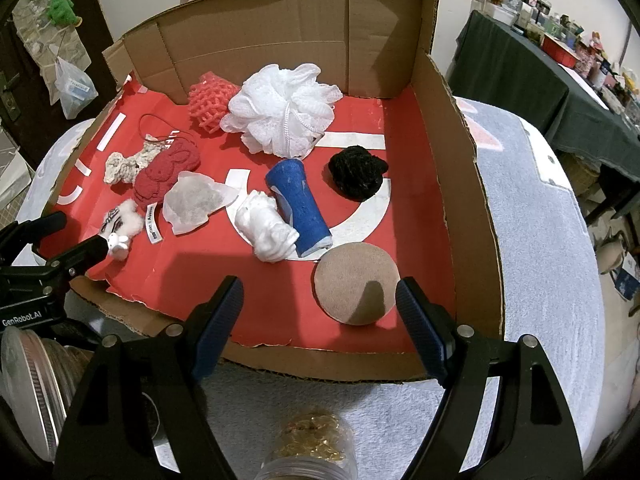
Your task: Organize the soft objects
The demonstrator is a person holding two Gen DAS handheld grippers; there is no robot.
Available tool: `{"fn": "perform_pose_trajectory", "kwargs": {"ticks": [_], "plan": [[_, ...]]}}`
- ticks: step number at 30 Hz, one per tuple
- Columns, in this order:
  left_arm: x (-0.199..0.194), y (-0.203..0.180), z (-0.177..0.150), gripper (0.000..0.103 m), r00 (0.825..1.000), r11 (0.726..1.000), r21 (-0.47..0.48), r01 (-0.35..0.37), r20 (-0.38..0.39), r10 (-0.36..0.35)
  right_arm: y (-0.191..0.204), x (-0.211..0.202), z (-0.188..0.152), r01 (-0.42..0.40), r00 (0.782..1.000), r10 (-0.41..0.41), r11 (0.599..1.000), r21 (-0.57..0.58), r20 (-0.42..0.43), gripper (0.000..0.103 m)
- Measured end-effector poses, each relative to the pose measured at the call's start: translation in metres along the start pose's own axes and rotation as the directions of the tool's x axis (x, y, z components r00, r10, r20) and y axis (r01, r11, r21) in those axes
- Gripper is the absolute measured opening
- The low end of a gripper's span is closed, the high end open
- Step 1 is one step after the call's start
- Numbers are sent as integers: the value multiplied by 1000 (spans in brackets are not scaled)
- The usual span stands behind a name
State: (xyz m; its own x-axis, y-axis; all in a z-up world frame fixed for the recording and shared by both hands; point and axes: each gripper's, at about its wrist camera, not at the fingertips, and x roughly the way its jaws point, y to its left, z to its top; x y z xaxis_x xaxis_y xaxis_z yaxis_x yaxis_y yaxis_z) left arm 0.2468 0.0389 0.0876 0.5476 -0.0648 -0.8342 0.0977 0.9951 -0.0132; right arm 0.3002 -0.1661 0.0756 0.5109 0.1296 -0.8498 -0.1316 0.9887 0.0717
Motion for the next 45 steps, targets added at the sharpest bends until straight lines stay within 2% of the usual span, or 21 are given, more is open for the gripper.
{"fn": "perform_pose_trajectory", "kwargs": {"ticks": [39, 45], "plan": [[1, 1, 1, 98, 1000, 1000, -3, -2, 4, 2, 0, 0, -3, 1, 1000, -1, 1000, 1, 4, 78], [-16, 6, 3, 98, 998, 998, -54, 25, 52, -22, -4, -6, 2, -47, 999, 47, 998, 32, -11, 78]]}}
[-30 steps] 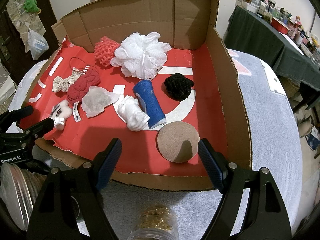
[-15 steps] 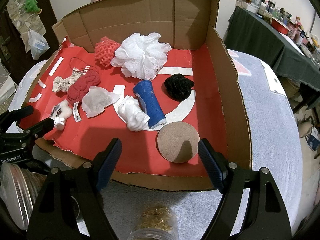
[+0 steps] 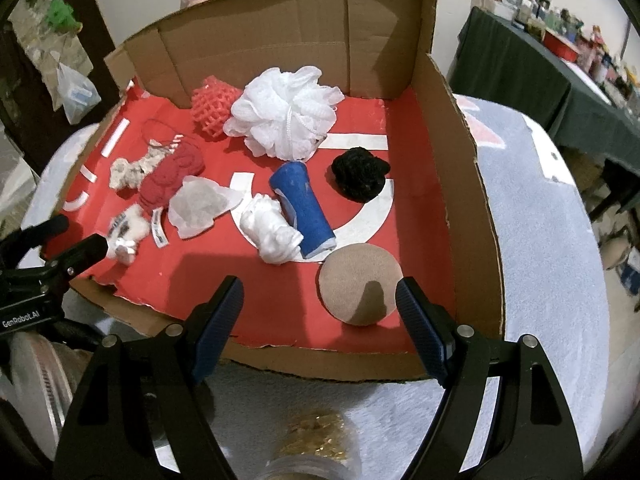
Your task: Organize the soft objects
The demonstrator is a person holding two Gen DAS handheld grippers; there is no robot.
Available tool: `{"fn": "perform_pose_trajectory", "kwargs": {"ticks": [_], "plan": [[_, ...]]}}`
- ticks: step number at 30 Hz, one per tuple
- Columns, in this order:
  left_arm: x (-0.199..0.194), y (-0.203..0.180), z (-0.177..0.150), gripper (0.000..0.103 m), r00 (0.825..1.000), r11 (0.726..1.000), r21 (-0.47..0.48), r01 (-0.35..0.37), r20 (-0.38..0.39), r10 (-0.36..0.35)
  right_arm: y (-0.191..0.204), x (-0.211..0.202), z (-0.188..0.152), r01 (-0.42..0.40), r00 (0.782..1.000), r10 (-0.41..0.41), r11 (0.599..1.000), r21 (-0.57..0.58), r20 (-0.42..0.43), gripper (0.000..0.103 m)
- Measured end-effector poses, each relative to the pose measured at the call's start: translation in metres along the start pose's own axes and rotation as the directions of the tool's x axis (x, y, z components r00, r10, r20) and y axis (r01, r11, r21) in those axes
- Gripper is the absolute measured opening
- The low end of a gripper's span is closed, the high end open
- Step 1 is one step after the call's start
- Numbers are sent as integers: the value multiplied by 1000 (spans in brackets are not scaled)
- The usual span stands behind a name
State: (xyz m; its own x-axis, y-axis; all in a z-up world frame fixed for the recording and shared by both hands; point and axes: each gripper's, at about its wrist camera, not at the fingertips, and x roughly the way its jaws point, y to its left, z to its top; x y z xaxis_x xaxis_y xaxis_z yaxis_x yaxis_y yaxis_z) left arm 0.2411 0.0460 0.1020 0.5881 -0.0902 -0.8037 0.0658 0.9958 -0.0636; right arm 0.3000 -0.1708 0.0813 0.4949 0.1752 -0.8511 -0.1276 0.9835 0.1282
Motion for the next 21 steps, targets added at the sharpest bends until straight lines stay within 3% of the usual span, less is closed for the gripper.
{"fn": "perform_pose_trajectory", "kwargs": {"ticks": [10, 14, 16, 21], "plan": [[-75, -6, -8, 102, 988, 1000, 7, 27, 149, -28, 4, -70, -9, 36, 986, -29, 999, -37, 162, 78], [-107, -9, -30, 103, 977, 999, 4, 52, 207, -52, 11, -104, -35, 58, 969, -38, 995, -76, 243, 80], [-122, -15, -47, 103, 970, 998, 15, 57, 235, -59, 13, -119, -53, 48, 960, -24, 996, -79, 279, 88], [-144, -30, -90, 103, 955, 997, 49, 56, 290, -68, 22, -137, -99, 61, 937, -26, 994, -89, 348, 89]]}}
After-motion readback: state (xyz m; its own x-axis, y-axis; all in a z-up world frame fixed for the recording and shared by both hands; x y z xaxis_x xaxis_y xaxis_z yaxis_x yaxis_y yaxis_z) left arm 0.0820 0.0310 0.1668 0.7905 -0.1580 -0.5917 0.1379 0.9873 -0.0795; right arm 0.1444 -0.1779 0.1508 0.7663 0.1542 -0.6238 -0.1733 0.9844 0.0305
